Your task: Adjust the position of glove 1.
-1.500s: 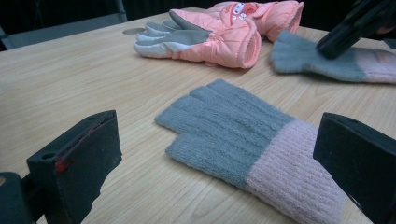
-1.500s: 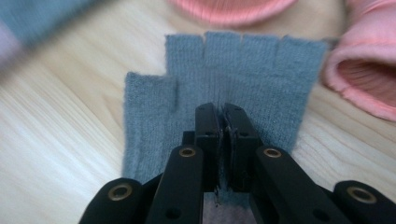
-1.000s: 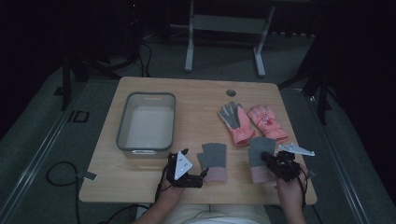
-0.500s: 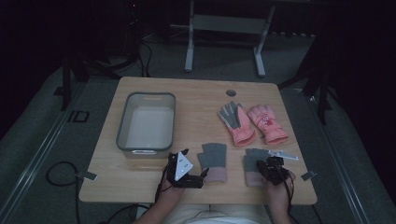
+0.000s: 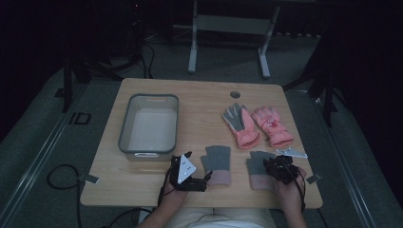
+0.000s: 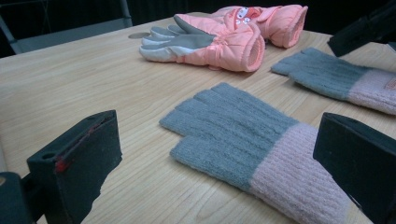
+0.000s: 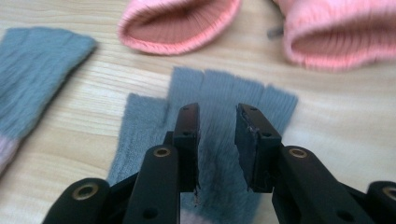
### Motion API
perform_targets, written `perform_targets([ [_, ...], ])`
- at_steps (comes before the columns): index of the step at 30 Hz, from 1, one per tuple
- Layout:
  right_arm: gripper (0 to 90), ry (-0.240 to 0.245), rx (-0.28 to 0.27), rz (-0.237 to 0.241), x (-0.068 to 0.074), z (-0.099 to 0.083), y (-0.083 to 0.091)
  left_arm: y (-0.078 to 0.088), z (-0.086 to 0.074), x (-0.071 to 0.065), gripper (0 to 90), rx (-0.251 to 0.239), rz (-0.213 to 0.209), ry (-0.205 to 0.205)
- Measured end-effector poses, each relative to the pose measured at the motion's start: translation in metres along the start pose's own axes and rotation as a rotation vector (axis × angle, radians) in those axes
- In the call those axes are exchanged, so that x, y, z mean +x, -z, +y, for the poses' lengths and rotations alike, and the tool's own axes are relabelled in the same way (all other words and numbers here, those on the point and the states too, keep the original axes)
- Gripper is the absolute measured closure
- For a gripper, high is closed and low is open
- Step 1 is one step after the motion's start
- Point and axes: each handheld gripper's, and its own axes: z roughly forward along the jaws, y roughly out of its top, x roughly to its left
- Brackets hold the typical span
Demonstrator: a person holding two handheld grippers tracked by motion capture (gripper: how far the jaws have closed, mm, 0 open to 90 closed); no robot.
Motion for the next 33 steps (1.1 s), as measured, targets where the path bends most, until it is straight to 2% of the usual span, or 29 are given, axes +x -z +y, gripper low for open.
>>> perform_targets([
  [2,67.4,0.060,-0.005,0.050,-0.002,0.003,0.003,0.000,0.000,0.000,0.3,0.000,0.000,0.000],
  [5,65.9,0.157,0.015,0.120,-0.005,0.006,0.005,0.000,0.000,0.000,0.3,0.002,0.000,-0.002],
  [7,65.4,0.186,0.034,0.159,-0.008,0.008,0.005,0.000,0.000,0.000,0.3,0.003,-0.002,-0.002],
  [11,63.8,0.216,0.081,0.194,-0.012,0.010,0.003,-0.001,0.000,-0.001,0.4,0.001,-0.002,-0.003],
  [16,62.1,0.233,0.124,0.191,-0.014,0.002,-0.002,-0.001,0.000,-0.001,0.4,0.001,-0.002,-0.003],
  [23,63.6,0.207,0.145,0.194,-0.018,-0.010,-0.010,-0.001,0.000,-0.001,0.4,0.001,-0.003,-0.004],
  [26,67.5,0.224,0.146,0.182,-0.016,-0.011,-0.011,-0.001,0.000,-0.001,0.3,0.002,-0.003,-0.003],
  [27,74.9,0.234,0.145,0.162,-0.013,-0.011,-0.011,-0.001,0.000,-0.001,0.3,0.002,-0.004,-0.002],
  [29,79.9,0.227,0.144,0.148,-0.011,-0.012,-0.011,-0.001,0.000,-0.001,0.3,0.002,-0.005,-0.001],
  [33,83.7,0.227,0.119,0.120,-0.007,-0.015,-0.010,-0.001,0.000,-0.001,0.4,0.005,-0.007,-0.005],
])
